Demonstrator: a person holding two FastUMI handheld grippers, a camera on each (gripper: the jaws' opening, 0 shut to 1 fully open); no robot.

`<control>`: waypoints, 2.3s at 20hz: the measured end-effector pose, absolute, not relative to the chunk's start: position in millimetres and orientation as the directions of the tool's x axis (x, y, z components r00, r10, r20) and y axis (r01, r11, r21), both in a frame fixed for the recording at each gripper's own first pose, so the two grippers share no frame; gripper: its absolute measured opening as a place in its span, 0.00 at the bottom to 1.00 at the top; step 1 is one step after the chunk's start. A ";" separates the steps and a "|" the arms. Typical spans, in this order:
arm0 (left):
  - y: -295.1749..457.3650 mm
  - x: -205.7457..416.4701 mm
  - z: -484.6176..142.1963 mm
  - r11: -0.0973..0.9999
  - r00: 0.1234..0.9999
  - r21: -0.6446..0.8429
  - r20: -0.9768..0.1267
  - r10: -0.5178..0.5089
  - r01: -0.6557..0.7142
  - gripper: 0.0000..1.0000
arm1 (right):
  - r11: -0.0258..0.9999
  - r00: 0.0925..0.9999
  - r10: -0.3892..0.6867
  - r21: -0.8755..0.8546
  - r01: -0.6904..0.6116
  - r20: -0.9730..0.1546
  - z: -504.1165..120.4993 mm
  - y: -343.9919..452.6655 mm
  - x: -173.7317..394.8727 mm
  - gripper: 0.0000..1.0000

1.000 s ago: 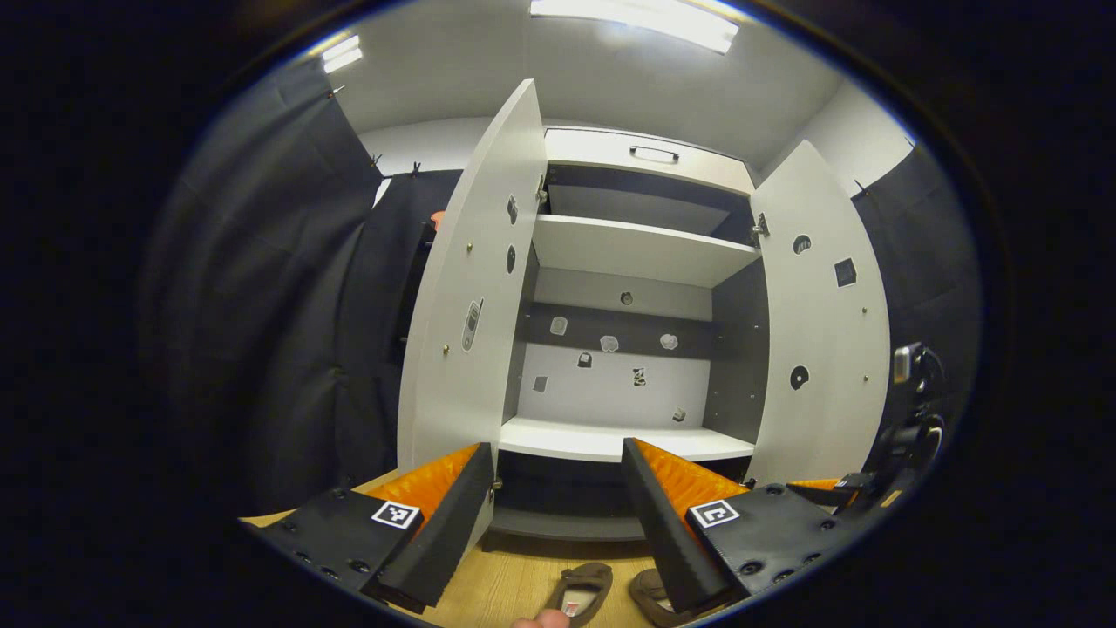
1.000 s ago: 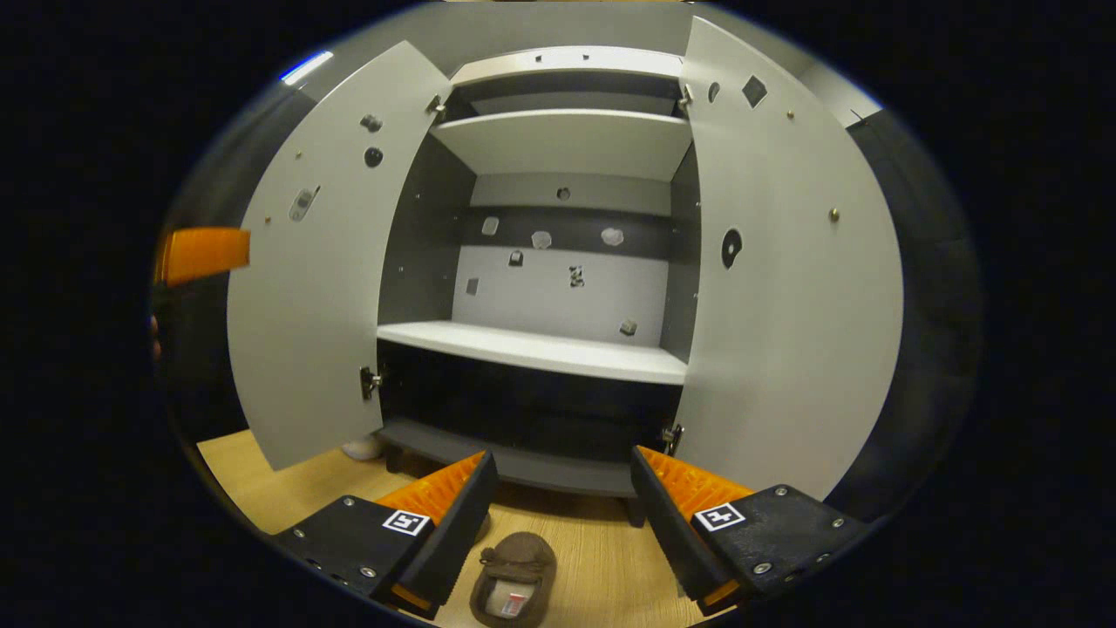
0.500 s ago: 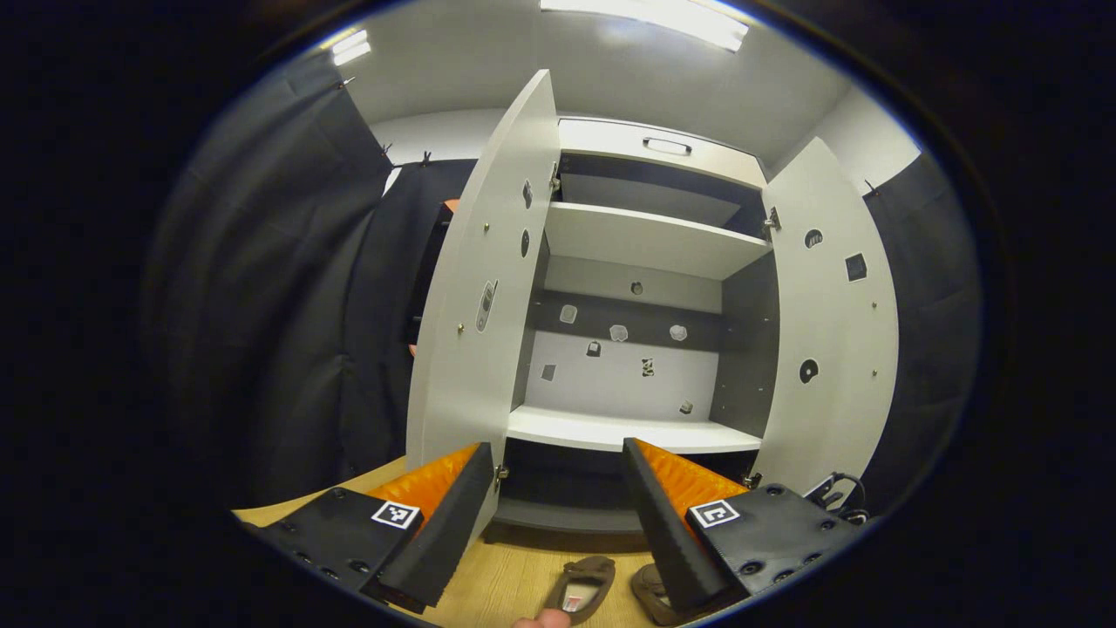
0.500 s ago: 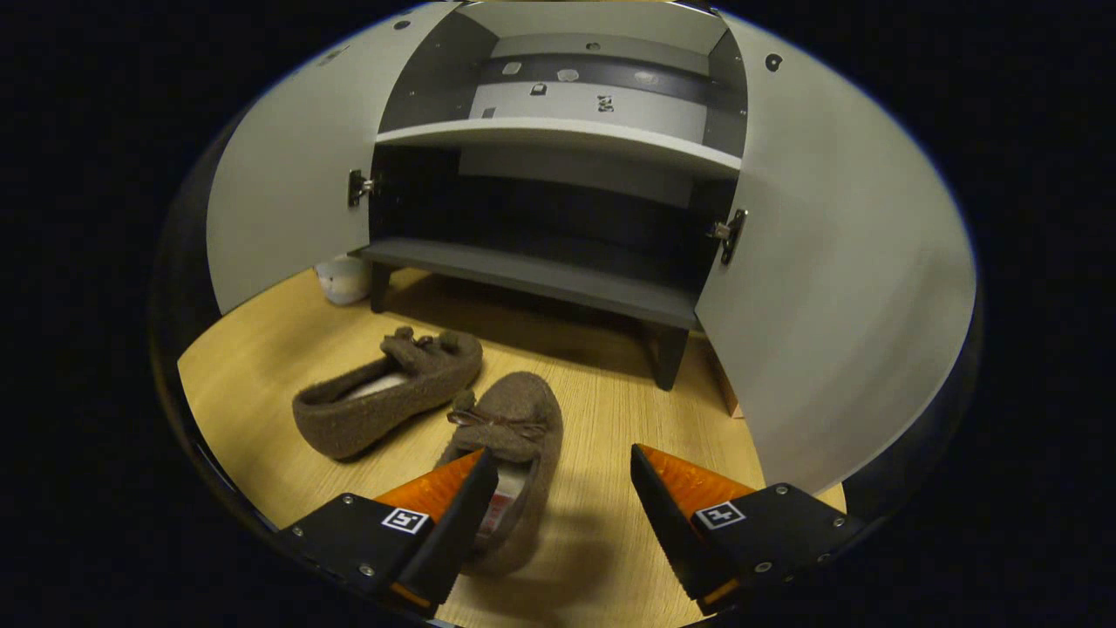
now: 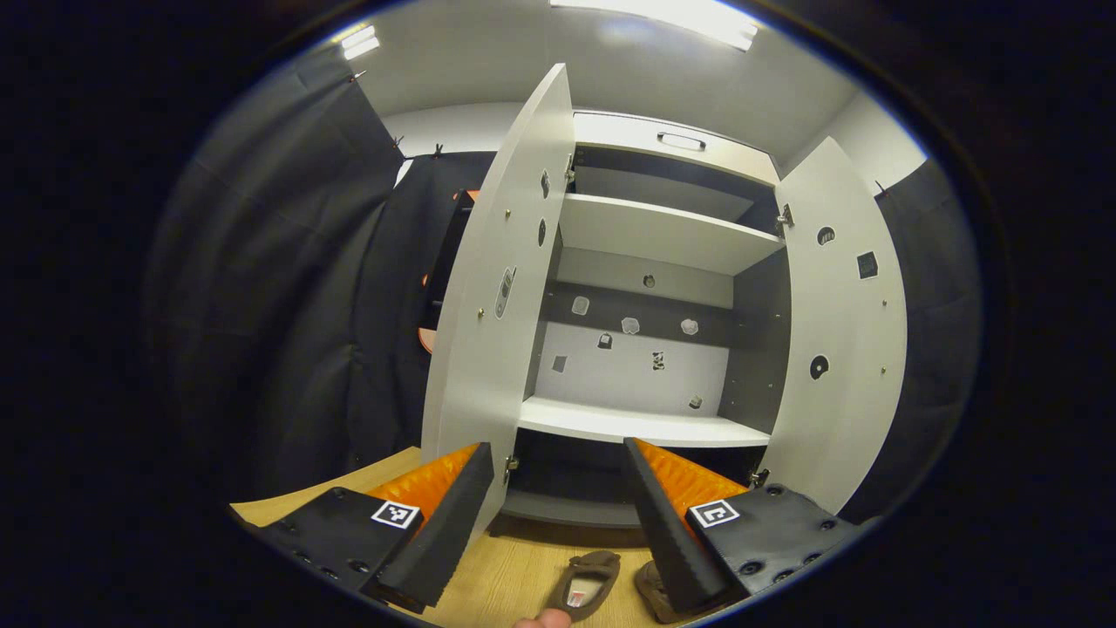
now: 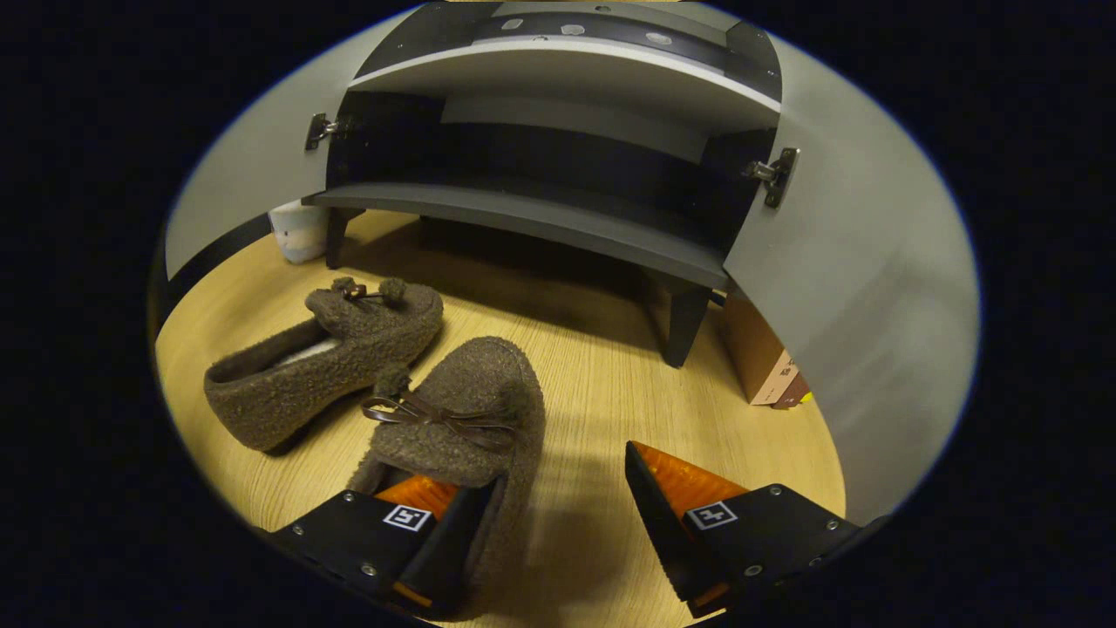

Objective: Grab one shoe with the right hand and put it into the shoe cabinet, grab the other shoe with the left hand and put it into the shoe cabinet; then close the right door with the right hand and the left door with the left hand.

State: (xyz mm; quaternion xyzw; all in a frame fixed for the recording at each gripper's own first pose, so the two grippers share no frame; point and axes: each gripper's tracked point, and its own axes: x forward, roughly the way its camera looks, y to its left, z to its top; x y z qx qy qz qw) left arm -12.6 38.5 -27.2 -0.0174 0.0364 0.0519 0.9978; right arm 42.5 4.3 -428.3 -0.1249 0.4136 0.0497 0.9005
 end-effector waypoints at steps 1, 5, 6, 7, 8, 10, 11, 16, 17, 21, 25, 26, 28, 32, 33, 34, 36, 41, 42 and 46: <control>40.4 -13.1 -26.8 0.994 0.991 -0.024 -0.075 0.108 -0.110 0.94 | 0.966 0.660 0.003 -0.168 -0.195 -0.751 -429.1 7.0 45.7 0.87; 43.9 -12.2 -28.1 0.993 0.990 -0.017 -0.077 0.118 -0.120 0.96 | 0.963 0.709 0.103 -0.109 -0.247 -0.698 -436.8 20.3 49.1 0.66; 44.2 -12.5 -28.3 0.993 0.990 -0.014 -0.078 0.118 -0.120 0.96 | 0.965 0.700 0.124 -0.079 -0.250 -0.703 -436.3 23.8 45.6 0.61; 43.7 -12.0 -28.8 0.993 0.990 -0.012 -0.079 0.116 -0.117 0.96 | 0.969 0.698 0.136 -0.053 -0.242 -0.703 -435.9 27.5 46.6 0.48; 41.6 -11.7 -29.5 0.994 0.991 -0.009 -0.081 0.110 -0.111 0.96 | 0.974 0.707 0.120 -0.056 -0.221 -0.697 -433.4 28.0 49.1 0.39; 39.6 -10.6 -29.8 0.995 0.991 0.003 -0.082 0.104 -0.104 0.96 | 0.978 0.719 0.078 -0.088 -0.191 -0.691 -424.1 23.8 49.2 0.16; 38.5 -10.4 -29.6 0.995 0.992 0.006 -0.081 0.100 -0.099 0.96 | 0.978 0.734 0.078 -0.091 -0.188 -0.675 -414.3 25.7 48.4 0.10; 27.8 -7.0 -35.5 0.998 0.994 -0.003 -0.087 0.066 -0.067 0.96 | 0.979 0.835 0.108 -0.088 -0.184 -0.540 -318.6 34.5 44.8 0.08; 26.0 -5.8 -35.9 0.998 0.994 -0.010 -0.089 0.059 -0.060 0.96 | 0.979 0.855 0.102 -0.098 -0.176 -0.509 -294.2 35.3 44.5 0.08; 20.5 -3.5 -42.2 0.999 0.995 -0.025 -0.093 0.034 -0.037 0.97 | 0.989 0.932 0.080 -0.092 -0.119 -0.352 -177.1 43.1 62.7 0.08; 19.7 -3.2 -45.7 0.999 0.995 -0.033 -0.096 0.024 -0.028 0.96 | 0.997 0.962 0.068 -0.025 -0.077 -0.264 -85.3 53.9 117.3 0.08; 22.0 -3.1 -45.4 0.999 0.995 -0.021 -0.092 0.030 -0.032 0.97 | 0.997 0.970 0.052 -0.035 -0.062 -0.236 -67.1 54.8 136.1 0.08; 26.0 -4.0 -44.4 0.999 0.996 0.000 -0.079 0.037 -0.038 0.97 | 0.998 0.980 -0.008 -0.070 -0.006 -0.200 -38.6 51.5 180.3 0.08; 26.7 -8.7 -51.4 0.999 0.994 -0.019 -0.103 0.028 -0.030 0.97 | 0.998 0.973 -0.038 -0.051 0.027 -0.226 -19.4 53.5 278.8 0.08; 26.0 -10.8 -52.1 0.999 0.994 -0.023 -0.108 0.023 -0.026 0.94 | 0.997 0.970 -0.056 -0.070 0.041 -0.236 -23.4 49.8 300.1 0.07; 26.4 -12.6 -53.7 0.999 0.993 -0.021 -0.114 0.022 -0.025 0.97 | 0.994 0.963 -0.080 -0.087 0.060 -0.257 -30.5 46.8 322.1 0.07; 28.7 -14.6 -55.6 0.999 0.992 -0.019 -0.122 0.026 -0.028 0.94 | 0.993 0.945 -0.102 -0.089 0.078 -0.310 -49.2 45.2 362.2 0.08; 34.6 -12.9 -58.5 0.998 0.990 -0.043 -0.134 0.041 -0.047 0.96 | 0.988 0.888 -0.147 -0.103 0.113 -0.436 -108.9 38.0 419.6 0.08; 36.7 -12.4 -58.6 0.998 0.990 -0.046 -0.134 0.046 -0.053 0.94 | 0.987 0.875 -0.154 -0.107 0.118 -0.459 -119.9 35.0 425.2 0.07; 47.6 -12.8 -62.6 0.997 0.987 -0.035 -0.146 0.065 -0.071 0.97 | 0.986 0.836 -0.164 -0.079 0.144 -0.524 -144.2 22.6 432.1 0.05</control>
